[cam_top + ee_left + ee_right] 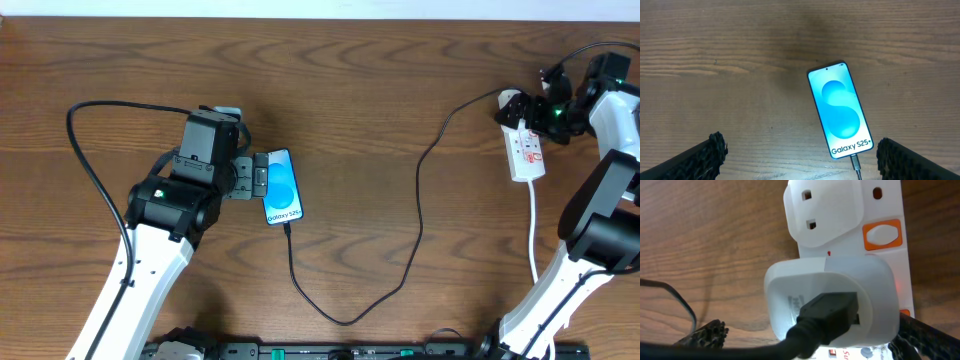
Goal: Plug charger to phone and switch on socket
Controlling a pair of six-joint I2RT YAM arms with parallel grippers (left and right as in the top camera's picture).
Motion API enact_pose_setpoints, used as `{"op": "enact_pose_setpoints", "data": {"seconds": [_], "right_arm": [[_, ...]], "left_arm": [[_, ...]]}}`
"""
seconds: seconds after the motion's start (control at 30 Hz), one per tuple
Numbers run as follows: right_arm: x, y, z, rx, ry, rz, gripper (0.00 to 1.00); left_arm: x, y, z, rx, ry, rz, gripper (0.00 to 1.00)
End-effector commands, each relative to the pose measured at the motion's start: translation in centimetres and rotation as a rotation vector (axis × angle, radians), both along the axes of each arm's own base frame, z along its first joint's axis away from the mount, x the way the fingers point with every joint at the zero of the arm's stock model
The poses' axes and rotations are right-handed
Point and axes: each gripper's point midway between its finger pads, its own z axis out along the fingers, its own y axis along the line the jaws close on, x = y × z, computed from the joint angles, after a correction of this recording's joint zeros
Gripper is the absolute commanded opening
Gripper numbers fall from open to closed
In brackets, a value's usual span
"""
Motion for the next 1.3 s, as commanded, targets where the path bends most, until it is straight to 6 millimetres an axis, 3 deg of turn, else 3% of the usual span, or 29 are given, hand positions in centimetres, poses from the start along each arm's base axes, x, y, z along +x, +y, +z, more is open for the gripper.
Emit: {"op": "enact_pose_setpoints", "data": {"seconds": [0.0, 0.37, 0.5, 0.63, 0.93, 1.27], "right_arm": [[-1.4, 1.6, -1.6, 0.039, 0.059, 0.022, 1.0], [-1.2, 1.5, -1.5, 0.036, 0.051, 0.02, 0.99], [-0.7, 1.2, -0.5, 0.031, 0.042, 0.019, 0.99], [0.1, 0.2, 1.8, -0.011, 0.033, 0.007, 0.99], [-0.3, -5.4, 8.2, -0.273, 0.119, -0.214, 0.99], [-1.1, -5.0, 14.4, -0.271, 0.095, -0.273, 0.99]], "left_arm": [[0.0, 0.2, 0.0, 0.016, -0.001, -0.002, 0.98], [0.0, 0.2, 0.0, 0.016, -0.001, -0.002, 0.98], [0.0, 0.2, 0.0, 0.016, -0.001, -0.002, 0.98], [0.0, 0.2, 0.0, 0.016, -0.001, -0.002, 0.98], [0.0, 0.2, 0.0, 0.016, -0.001, -0.002, 0.98], [0.0, 0.2, 0.0, 0.016, -0.001, -0.002, 0.98]]}}
